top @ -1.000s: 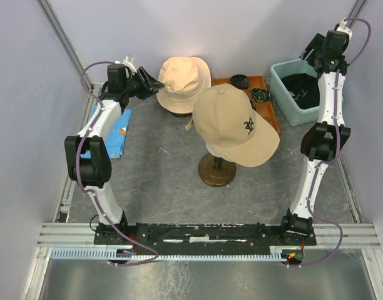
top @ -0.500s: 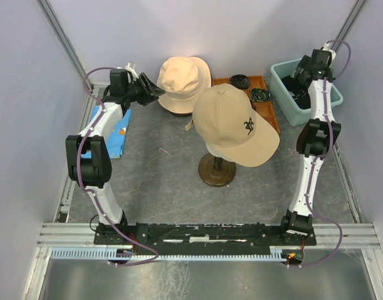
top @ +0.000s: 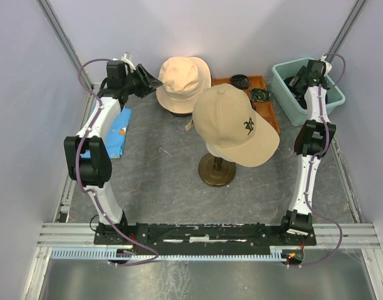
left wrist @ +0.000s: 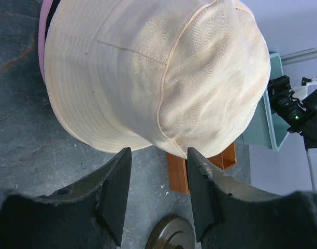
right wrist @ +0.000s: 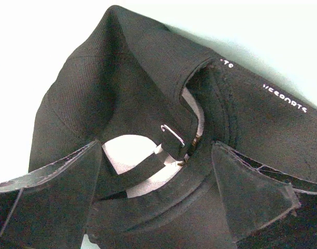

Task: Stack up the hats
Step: Pick up the hat from the bin.

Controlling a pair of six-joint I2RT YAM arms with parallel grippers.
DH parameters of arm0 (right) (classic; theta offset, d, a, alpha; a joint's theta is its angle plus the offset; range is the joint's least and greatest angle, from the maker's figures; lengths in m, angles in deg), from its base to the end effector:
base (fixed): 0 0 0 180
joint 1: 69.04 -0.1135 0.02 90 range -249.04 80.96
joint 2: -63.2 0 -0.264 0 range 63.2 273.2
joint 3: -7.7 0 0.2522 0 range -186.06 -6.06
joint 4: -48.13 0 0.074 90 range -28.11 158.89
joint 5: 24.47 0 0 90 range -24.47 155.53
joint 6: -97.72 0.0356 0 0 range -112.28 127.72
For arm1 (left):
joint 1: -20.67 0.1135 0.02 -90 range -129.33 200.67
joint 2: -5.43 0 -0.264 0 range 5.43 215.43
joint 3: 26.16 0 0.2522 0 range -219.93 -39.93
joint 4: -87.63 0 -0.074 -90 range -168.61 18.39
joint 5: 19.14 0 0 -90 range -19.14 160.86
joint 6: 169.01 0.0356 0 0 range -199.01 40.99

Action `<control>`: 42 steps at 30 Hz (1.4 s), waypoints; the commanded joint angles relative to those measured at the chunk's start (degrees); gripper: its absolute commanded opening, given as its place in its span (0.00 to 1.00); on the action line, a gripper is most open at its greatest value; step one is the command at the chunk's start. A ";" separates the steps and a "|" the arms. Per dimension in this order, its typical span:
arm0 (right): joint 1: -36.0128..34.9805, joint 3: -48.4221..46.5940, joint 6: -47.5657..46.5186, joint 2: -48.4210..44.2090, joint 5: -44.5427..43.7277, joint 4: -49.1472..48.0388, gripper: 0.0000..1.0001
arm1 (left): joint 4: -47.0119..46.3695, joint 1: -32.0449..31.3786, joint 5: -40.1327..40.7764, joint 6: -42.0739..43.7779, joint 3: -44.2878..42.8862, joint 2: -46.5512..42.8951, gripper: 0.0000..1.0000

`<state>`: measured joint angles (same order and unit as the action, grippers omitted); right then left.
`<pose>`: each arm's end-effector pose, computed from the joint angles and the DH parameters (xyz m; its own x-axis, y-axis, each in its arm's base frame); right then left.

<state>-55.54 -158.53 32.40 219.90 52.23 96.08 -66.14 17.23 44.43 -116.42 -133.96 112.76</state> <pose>0.5779 -0.1472 0.1922 -0.3810 0.5094 -0.7716 0.6180 0.7610 0.1972 0.4444 -0.0426 0.3216 -0.6203 -0.5077 -0.5979 0.0970 0.7067 -0.7008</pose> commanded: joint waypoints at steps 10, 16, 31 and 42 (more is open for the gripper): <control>2.17 -3.75 6.73 5.42 0.28 -1.34 0.79 | 2.00 0.63 1.86 2.87 -5.92 2.20 0.54; 2.17 -3.90 6.78 5.63 2.21 -1.77 0.53 | 1.95 0.87 1.58 2.54 -6.71 3.22 0.54; 2.24 1.79 9.83 -1.47 12.95 -13.74 0.00 | 2.27 0.89 1.66 2.69 -6.06 2.61 0.53; 2.48 3.05 14.01 -12.92 18.57 -23.51 0.00 | -0.43 0.85 0.97 1.78 -2.78 0.58 0.53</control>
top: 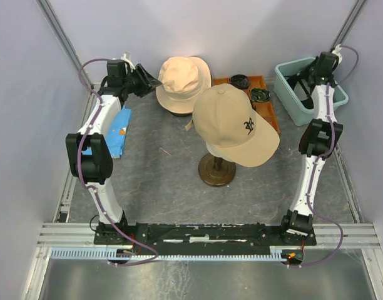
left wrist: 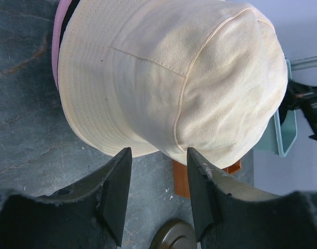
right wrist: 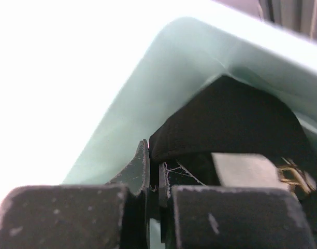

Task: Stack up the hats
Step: Pick up the hat from the bin.

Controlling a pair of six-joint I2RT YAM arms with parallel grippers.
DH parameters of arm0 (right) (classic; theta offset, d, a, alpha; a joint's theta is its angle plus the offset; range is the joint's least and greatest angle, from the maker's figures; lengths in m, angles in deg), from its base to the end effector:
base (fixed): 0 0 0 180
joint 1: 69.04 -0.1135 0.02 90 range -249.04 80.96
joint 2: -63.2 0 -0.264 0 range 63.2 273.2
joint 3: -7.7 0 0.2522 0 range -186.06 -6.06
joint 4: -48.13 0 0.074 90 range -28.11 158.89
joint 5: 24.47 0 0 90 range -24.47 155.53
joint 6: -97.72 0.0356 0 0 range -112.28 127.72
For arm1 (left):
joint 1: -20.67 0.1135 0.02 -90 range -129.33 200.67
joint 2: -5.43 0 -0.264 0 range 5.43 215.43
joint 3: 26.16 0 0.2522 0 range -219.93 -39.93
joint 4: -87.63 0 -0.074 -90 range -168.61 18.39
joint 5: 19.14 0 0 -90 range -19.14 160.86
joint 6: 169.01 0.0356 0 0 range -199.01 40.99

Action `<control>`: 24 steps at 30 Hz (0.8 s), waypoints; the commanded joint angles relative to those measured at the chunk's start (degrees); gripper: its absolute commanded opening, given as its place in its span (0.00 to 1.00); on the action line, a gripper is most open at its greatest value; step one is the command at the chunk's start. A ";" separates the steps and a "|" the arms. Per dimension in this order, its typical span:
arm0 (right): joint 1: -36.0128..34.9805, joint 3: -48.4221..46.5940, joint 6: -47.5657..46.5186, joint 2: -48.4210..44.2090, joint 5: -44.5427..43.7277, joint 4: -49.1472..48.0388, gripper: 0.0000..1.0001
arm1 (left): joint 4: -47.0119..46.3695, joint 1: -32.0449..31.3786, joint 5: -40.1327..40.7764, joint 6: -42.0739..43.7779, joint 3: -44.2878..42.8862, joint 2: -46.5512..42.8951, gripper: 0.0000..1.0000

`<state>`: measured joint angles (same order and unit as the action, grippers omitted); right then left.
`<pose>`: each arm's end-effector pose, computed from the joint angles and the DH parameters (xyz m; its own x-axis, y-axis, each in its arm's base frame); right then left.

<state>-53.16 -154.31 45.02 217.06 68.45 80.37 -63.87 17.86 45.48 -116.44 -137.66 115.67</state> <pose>0.5840 -0.1643 0.2208 -0.1738 0.6787 -0.7136 0.4197 0.7066 0.5698 0.4566 -0.0377 0.3182 -0.6213 -0.5193 -0.5868 0.0596 0.7154 -0.6962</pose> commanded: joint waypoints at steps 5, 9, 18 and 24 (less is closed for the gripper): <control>1.04 -0.91 2.04 -13.01 3.64 -7.97 0.00 | -4.29 0.26 -0.58 1.11 3.10 -3.37 0.53; 1.77 -0.91 3.14 -14.91 4.48 -8.08 0.00 | -5.33 0.26 -0.90 0.67 4.25 -4.21 0.53; 1.79 -0.95 6.57 -22.37 6.64 -8.23 0.00 | -5.12 -0.22 -5.01 3.68 3.25 -6.22 0.53; 0.22 0.96 8.63 -28.83 7.41 -8.61 0.00 | -0.42 -0.41 -8.49 7.95 -2.88 -9.82 0.54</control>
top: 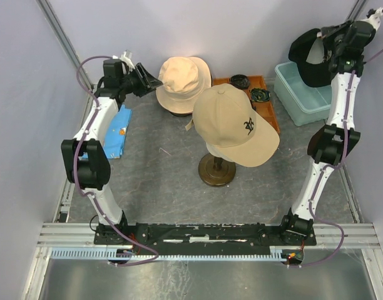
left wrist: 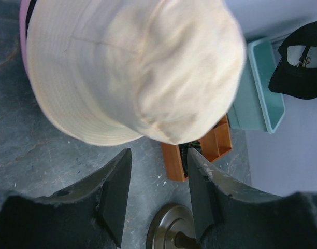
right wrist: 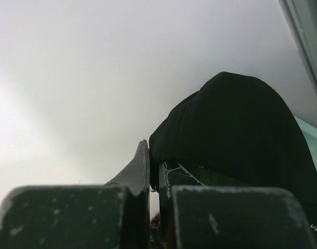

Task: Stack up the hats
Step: Pick up the hat from the bin, then adjust the hat.

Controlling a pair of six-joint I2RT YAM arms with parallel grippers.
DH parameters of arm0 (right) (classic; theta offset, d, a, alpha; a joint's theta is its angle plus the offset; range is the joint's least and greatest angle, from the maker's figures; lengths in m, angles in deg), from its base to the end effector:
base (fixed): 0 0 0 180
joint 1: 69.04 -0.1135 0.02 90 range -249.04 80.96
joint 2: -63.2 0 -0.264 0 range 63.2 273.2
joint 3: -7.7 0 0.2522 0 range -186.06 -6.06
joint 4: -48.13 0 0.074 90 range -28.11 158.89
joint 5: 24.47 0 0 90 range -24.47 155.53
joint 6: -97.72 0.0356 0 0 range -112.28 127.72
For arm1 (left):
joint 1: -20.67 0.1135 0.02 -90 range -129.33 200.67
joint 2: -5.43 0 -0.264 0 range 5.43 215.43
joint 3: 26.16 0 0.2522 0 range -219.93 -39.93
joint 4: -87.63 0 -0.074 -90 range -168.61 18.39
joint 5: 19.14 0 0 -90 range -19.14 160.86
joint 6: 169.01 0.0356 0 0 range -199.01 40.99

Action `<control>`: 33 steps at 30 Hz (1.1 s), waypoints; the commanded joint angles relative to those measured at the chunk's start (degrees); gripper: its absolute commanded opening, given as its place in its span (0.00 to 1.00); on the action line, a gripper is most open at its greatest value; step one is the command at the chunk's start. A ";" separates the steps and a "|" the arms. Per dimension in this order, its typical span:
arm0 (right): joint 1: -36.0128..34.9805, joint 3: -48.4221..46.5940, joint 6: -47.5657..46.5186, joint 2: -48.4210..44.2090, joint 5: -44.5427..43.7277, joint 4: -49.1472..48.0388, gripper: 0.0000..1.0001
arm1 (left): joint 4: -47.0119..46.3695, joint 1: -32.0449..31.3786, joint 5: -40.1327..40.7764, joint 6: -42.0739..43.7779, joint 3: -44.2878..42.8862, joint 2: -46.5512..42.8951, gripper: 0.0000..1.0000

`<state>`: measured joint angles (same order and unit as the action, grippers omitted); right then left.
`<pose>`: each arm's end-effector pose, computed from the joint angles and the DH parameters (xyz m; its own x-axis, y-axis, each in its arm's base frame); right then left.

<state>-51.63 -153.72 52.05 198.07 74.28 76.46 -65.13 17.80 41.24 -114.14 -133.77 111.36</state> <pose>0.5178 -0.1567 0.4099 0.0841 0.6975 -0.7117 0.1285 0.7007 0.7018 0.4378 -0.0396 0.3295 -0.6337 -0.4691 -0.6151 0.1518 0.7043 -0.6935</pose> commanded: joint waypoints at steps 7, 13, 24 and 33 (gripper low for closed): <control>-7.40 0.98 2.39 -15.37 0.69 -3.77 0.00 | 9.51 -1.42 -5.26 13.34 -21.66 -9.11 0.56; -15.44 -3.10 -0.30 -18.62 -2.38 2.43 0.00 | 6.22 -2.03 -8.43 14.28 -28.86 -12.53 0.60; -28.36 -1.50 -7.97 -27.79 -6.17 11.11 0.00 | 2.10 -15.35 -7.60 9.73 -32.04 -15.05 0.64; -42.08 -2.22 -17.91 -31.94 -18.38 16.89 0.00 | 0.82 -26.59 10.70 15.08 -22.41 -22.47 0.71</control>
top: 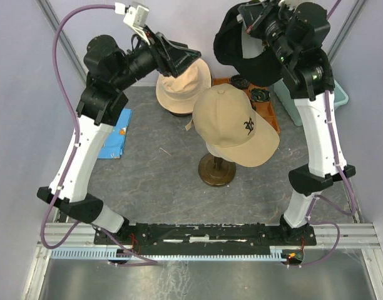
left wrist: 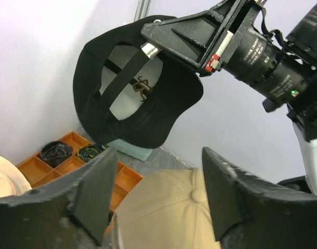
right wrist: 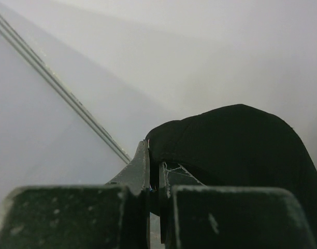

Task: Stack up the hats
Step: Adjust the hat.

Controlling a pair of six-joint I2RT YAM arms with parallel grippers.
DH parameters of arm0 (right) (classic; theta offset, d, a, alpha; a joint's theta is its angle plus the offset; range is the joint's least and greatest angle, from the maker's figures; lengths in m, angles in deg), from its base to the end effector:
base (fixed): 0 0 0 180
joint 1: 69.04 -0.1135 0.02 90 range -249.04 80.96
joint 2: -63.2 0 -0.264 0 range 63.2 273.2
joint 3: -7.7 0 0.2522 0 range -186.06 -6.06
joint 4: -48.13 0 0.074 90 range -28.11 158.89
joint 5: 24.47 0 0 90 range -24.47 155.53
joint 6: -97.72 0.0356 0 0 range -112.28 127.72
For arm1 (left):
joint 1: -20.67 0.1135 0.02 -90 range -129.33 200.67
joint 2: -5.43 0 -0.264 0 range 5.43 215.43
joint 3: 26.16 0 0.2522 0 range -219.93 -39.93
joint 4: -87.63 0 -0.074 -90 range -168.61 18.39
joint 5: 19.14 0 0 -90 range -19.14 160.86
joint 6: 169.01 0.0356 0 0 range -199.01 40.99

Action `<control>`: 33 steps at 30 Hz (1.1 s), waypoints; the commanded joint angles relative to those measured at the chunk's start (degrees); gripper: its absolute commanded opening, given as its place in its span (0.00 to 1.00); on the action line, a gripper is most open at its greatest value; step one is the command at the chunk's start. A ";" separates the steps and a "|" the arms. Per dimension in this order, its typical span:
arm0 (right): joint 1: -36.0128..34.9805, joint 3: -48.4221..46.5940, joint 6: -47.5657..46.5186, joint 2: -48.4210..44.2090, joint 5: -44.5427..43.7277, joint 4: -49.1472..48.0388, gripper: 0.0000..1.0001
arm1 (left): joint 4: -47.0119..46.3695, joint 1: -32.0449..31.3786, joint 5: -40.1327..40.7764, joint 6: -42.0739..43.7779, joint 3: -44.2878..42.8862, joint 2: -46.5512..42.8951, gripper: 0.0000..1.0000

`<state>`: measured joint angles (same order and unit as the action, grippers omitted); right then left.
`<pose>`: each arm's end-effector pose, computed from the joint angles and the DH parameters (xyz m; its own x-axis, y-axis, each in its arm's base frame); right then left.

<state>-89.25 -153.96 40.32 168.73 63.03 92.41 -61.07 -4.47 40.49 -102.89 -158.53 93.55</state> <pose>0.3182 0.1155 0.5998 -0.0020 0.5728 -0.8197 -0.3608 0.7640 0.5348 0.2585 -0.1412 0.5768 -0.1434 -0.3185 -0.9370 0.8252 0.4842 -0.2909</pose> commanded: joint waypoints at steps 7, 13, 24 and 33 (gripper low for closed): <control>-8.90 -4.55 -6.64 -2.54 -13.02 3.98 0.00 | -11.51 -7.63 17.46 1.15 6.78 -7.14 0.81; -9.56 -4.55 -5.44 -2.76 -13.31 5.44 0.00 | -11.99 -10.30 19.21 7.76 7.97 -6.38 0.82; -10.09 -4.78 -5.88 -2.33 -13.20 4.83 0.00 | -11.21 -23.42 35.33 42.37 3.00 2.57 0.83; -10.07 -5.28 -10.01 -3.75 -13.25 4.90 0.00 | -16.35 -26.14 50.20 54.08 -7.38 12.51 0.85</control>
<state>-99.04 -157.35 33.34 167.27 50.22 100.35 -71.25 -29.98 82.52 -57.80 -160.30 104.96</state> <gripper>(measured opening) 0.038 0.843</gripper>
